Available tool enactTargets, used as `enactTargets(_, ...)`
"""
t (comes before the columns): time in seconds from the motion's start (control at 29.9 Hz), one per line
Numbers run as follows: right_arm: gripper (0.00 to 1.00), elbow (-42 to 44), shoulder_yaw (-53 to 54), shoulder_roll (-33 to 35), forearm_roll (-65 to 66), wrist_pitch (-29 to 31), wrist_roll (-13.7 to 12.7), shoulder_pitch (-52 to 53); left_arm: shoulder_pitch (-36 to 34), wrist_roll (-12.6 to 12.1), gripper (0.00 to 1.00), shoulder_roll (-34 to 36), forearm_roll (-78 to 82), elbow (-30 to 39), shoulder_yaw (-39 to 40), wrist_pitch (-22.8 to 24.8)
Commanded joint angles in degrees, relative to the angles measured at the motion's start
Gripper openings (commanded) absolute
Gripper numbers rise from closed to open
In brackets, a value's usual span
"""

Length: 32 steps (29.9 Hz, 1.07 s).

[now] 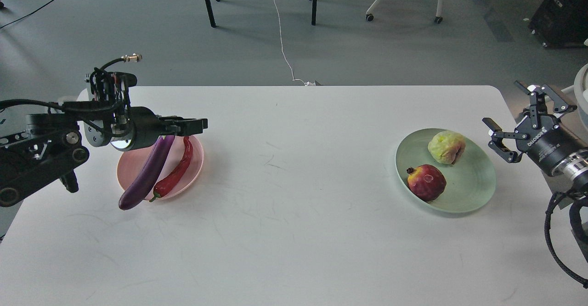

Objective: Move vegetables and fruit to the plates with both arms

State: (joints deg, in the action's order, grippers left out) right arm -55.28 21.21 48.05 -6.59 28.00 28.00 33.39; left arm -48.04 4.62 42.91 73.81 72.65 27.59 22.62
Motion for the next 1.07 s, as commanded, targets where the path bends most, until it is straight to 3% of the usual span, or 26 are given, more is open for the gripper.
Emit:
enactTargets(0.0, 0.98, -0.09, 1.64, -0.41, 0.00, 0.00, 0.00, 0.27, 2.50, 8.19, 0.98, -0.72, -19.00, -0.14, 4.40, -0.30)
enactTargets(0.03, 0.98, -0.18, 1.82, -0.68, 0.00, 0.00, 0.00, 0.36, 3.29, 9.34, 0.98, -0.72, -24.89, -0.23, 4.49, -0.82)
enactTargets(0.17, 0.98, -0.35, 2.43, -4.45, -0.09, -1.36, 0.00, 0.88, 7.42, 9.96, 0.98, -3.52, -41.09, -0.93, 5.19, -5.30)
enactTargets(0.3, 0.98, -0.88, 2.87, -8.67, -0.09, -5.14, 0.00, 1.50, 16.02, 9.27, 0.98, -11.86, -42.17, -1.98, 17.20, -10.31)
enactTargets(0.4, 0.98, -0.80, 3.22, -10.43, -0.09, -8.30, 0.00, 1.94, 19.55, 9.17, 0.98, -17.75, -42.08, -5.31, 24.25, -10.23)
enactTargets(0.64, 0.99, -1.67, 6.48, -14.12, 0.00, -8.40, 0.00, 2.38, 19.74, 9.70, 0.98, -22.60, -42.17, -17.80, 27.78, -7.87)
enactTargets(1.04, 0.99, -0.98, 5.07, -16.50, 6.76, -8.58, 0.00, 2.91, 21.93, 9.17, 0.98, -25.33, -42.26, -19.30, 30.42, -4.26)
